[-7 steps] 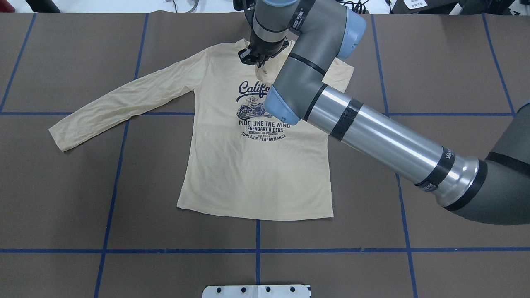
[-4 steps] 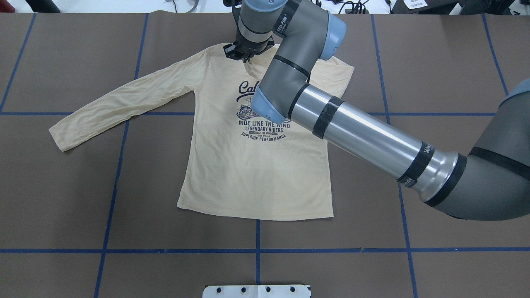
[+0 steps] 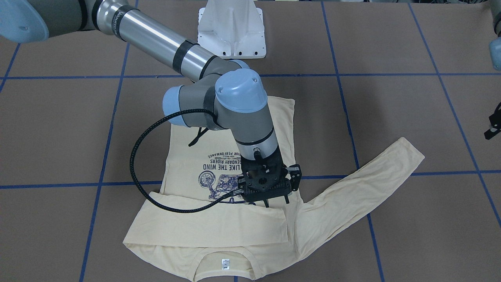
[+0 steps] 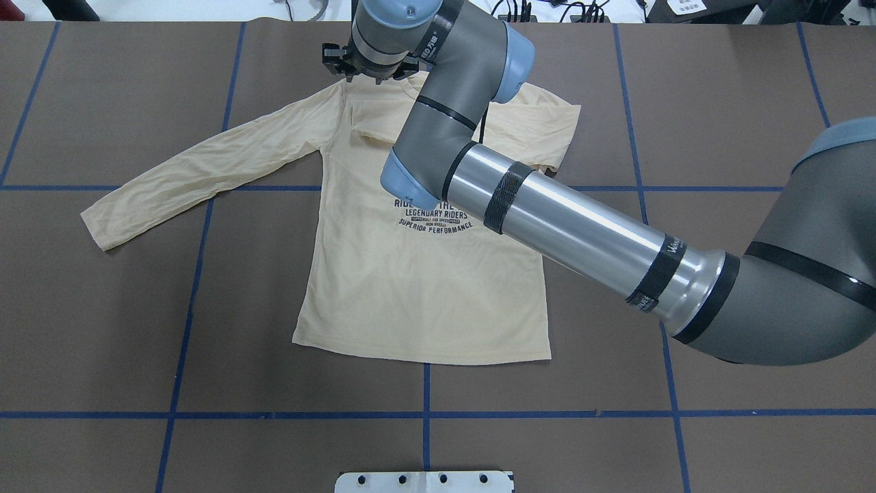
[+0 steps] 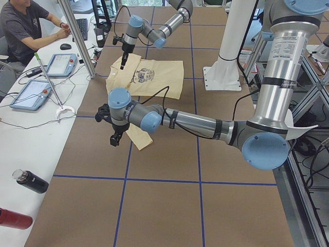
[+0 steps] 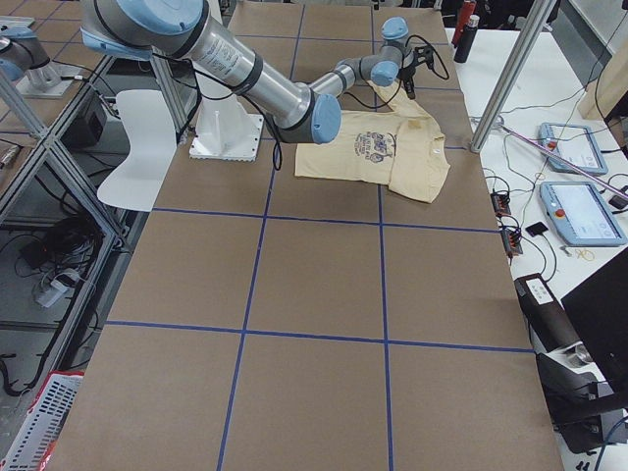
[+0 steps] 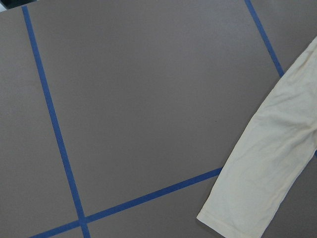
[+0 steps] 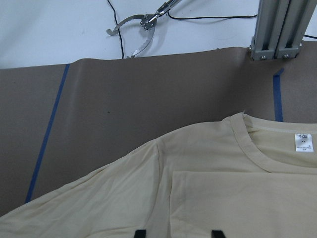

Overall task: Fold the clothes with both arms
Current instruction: 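Carry the grasped sleeve across the shirt toward the collar with the right gripper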

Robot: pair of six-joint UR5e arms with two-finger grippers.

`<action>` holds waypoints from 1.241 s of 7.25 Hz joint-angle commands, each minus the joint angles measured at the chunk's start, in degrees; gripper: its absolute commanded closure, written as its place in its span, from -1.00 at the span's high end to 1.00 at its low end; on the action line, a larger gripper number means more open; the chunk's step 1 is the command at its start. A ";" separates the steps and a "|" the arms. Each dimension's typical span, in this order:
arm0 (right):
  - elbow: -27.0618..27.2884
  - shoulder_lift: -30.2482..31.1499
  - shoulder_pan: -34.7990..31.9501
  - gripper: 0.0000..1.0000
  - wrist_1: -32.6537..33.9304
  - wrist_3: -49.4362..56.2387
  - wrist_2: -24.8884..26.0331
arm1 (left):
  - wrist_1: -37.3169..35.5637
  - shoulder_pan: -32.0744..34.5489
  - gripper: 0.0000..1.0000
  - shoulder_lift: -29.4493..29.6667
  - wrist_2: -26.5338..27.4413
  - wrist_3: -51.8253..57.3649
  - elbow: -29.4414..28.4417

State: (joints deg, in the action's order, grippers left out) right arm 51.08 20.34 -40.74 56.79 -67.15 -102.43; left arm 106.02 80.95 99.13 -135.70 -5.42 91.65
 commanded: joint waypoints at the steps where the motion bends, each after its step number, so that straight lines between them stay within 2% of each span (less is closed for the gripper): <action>1: 0.07 -0.04 0.05 0.97 -0.80 -2.37 0.39 | 0.16 0.00 0.99 0.01 0.00 -0.38 0.01; 3: 1.38 0.84 -0.13 0.97 -0.19 -5.08 0.30 | 0.59 -0.35 0.99 1.76 0.09 -8.25 1.41; 4: 5.13 3.28 -0.56 0.97 3.03 -5.01 0.13 | 2.77 -2.70 0.99 1.77 0.78 -12.56 2.38; 6: 13.48 6.72 -2.49 0.98 13.57 -3.61 -3.28 | 7.86 -8.49 0.99 1.16 9.19 -23.53 3.87; 7: 16.13 9.34 -3.20 0.98 14.13 -3.34 -4.61 | 10.33 -10.44 0.99 -0.06 9.66 -27.85 4.06; 9: 20.27 13.92 -4.34 0.99 14.57 -3.34 -6.36 | 21.63 -19.46 0.99 -5.93 19.28 -39.00 3.62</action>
State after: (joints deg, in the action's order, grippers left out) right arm 68.74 31.52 -44.36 70.72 -70.55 -107.39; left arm 120.94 67.05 96.80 -122.12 -37.56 95.49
